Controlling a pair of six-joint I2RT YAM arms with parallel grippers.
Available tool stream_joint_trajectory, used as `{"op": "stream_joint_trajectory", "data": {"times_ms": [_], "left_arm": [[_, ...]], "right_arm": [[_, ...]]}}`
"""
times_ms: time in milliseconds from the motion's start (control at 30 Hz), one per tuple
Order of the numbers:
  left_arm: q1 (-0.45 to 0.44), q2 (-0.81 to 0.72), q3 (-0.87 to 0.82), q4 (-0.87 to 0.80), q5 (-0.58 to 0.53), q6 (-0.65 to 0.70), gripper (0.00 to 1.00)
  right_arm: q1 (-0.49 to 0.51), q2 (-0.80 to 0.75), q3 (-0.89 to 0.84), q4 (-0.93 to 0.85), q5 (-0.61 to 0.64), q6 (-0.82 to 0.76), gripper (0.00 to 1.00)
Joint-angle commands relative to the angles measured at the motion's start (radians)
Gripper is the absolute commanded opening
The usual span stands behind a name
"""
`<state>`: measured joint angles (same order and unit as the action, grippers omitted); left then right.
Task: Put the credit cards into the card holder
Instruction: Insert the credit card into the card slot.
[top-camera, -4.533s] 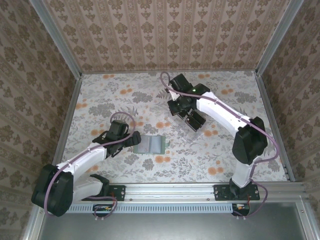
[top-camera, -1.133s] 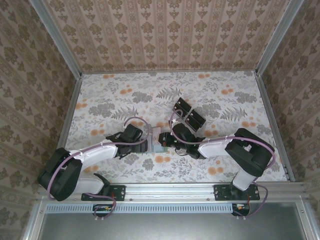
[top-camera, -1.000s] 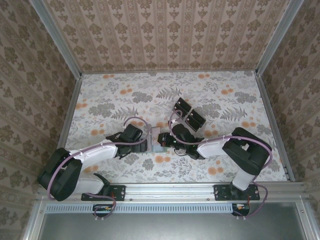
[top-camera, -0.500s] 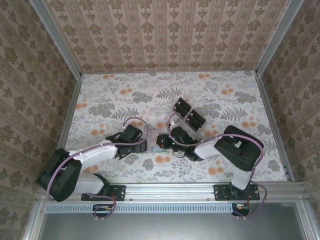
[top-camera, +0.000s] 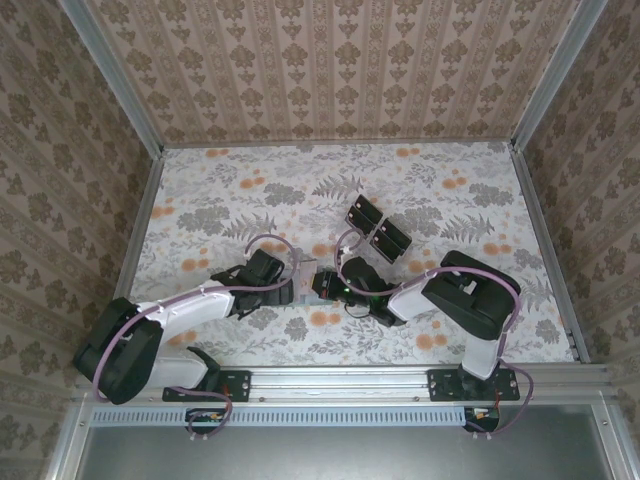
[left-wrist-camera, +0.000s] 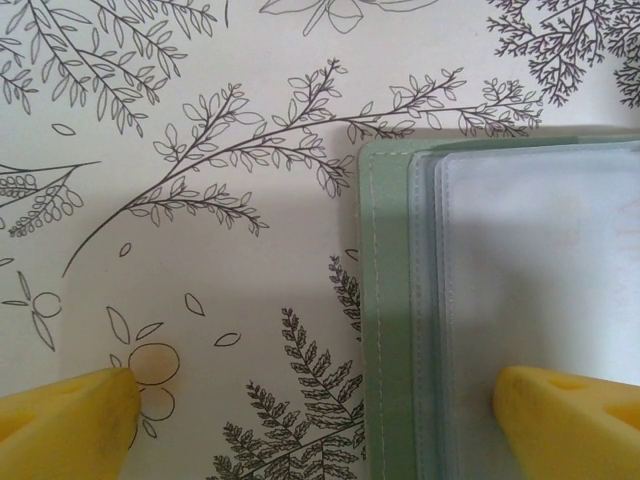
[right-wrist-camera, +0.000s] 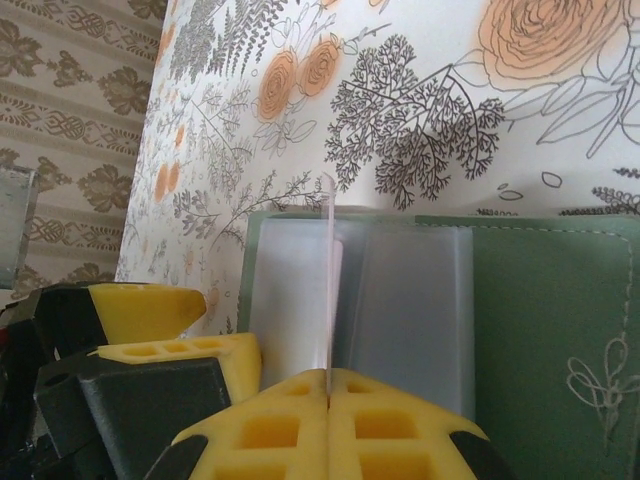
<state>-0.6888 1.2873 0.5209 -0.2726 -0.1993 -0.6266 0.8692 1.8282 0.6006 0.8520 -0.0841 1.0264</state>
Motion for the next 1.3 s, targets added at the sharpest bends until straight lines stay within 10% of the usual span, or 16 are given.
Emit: {"op": "stream_joint_trajectory", "data": {"times_ms": [0, 1267], "left_arm": [[-0.009, -0.006, -0.025, -0.06, -0.022, -0.011, 1.0], [-0.019, -0.006, -0.031, -0.057, -0.026, -0.026, 1.0]], "right_arm": [[0.012, 0.036, -0.017, 0.049, -0.013, 0.031, 0.0], [0.018, 0.107, -0.049, 0.129, 0.014, 0.127, 0.0]]}}
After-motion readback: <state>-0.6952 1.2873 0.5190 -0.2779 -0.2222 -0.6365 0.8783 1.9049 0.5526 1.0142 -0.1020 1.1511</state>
